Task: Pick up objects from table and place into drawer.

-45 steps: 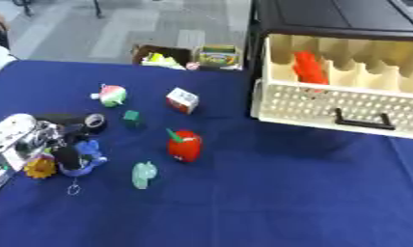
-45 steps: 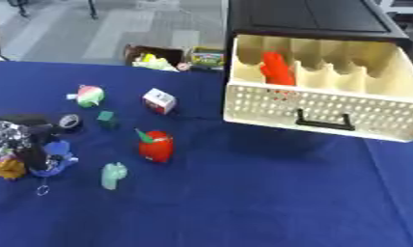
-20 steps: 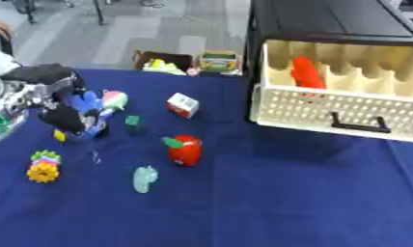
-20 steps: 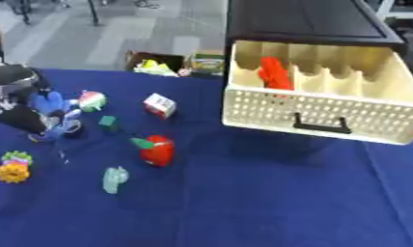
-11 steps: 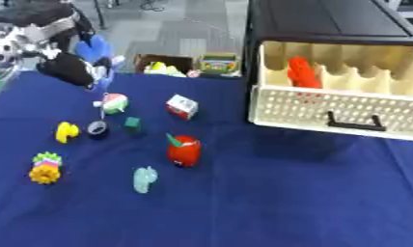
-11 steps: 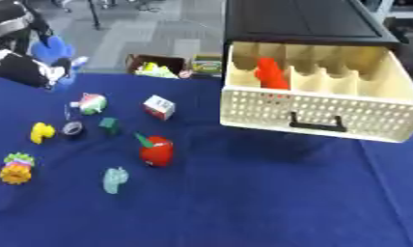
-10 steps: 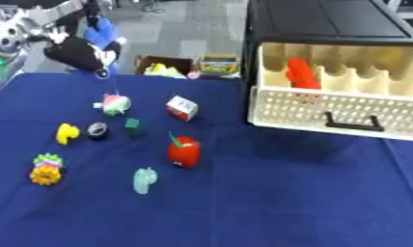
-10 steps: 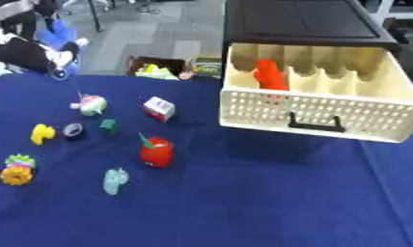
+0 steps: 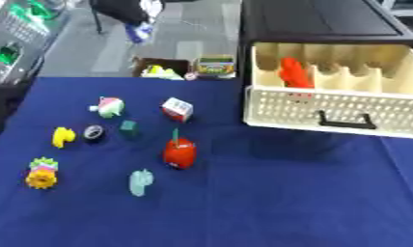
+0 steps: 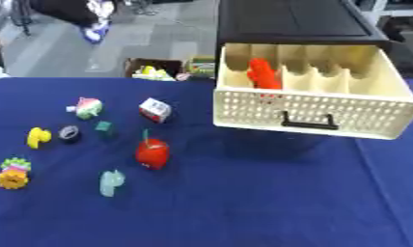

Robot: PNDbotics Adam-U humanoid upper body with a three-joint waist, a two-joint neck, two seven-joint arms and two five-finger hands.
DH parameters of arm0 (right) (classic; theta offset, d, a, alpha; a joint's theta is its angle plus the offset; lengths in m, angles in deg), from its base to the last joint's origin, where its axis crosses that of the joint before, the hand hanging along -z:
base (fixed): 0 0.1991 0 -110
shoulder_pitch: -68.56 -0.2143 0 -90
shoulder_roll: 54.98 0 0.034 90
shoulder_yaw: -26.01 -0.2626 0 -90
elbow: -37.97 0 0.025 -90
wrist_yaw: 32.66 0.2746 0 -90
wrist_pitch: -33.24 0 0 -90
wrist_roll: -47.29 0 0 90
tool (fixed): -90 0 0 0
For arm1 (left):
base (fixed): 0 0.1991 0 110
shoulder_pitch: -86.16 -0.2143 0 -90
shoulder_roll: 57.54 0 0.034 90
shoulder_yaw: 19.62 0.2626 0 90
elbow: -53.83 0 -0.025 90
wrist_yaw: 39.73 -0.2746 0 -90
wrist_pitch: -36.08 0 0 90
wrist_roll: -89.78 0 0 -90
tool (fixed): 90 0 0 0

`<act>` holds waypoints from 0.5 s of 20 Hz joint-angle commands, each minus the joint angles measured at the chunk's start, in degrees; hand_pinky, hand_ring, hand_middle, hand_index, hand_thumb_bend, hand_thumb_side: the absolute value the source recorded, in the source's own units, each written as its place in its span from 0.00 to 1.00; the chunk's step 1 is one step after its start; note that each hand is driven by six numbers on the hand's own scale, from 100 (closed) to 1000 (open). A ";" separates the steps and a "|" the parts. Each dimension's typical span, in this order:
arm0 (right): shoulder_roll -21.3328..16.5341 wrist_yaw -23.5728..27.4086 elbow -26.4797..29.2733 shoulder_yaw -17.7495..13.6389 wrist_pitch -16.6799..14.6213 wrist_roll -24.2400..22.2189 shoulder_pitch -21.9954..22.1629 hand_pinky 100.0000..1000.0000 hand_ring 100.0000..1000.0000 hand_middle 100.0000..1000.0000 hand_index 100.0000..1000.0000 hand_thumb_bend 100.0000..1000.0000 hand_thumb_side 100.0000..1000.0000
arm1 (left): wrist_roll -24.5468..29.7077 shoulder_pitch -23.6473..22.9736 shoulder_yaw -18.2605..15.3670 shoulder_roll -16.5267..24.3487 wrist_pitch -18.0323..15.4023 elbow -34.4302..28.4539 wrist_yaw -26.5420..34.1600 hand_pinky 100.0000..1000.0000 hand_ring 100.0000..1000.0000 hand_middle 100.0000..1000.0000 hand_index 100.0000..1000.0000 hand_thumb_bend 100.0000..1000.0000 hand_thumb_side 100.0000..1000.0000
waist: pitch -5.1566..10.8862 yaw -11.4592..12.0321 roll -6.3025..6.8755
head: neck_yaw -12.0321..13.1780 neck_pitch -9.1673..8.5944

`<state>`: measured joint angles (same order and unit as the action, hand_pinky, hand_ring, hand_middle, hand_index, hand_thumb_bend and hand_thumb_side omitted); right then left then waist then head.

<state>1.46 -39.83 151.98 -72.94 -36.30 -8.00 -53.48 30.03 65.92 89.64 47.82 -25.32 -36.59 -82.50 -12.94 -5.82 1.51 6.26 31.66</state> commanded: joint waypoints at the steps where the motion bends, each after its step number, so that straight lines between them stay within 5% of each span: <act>1: -1.11 0.41 0.58 -0.33 -0.16 -0.25 -1.34 0.14 0.32 0.24 0.71 0.00 0.98 | -2.64 3.06 -0.69 -2.62 -0.44 2.32 -1.32 0.00 0.20 0.45 0.17 0.00 0.20 | 0.64 -0.53 0.03 | 0.46 -1.15; 10: -0.27 0.72 0.58 -0.19 -0.51 -0.16 -3.25 0.14 0.32 0.24 0.71 0.00 0.98 | -10.61 8.11 -0.78 -11.09 -0.67 7.36 -0.16 0.00 0.19 0.44 0.18 0.00 0.21 | -0.29 -2.90 1.17 | 1.74 -2.94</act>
<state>2.40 -39.52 151.98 -72.76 -36.49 -8.09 -55.84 20.77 72.38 89.63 36.94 -26.01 -29.30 -83.08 -14.19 -8.77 3.05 7.71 29.52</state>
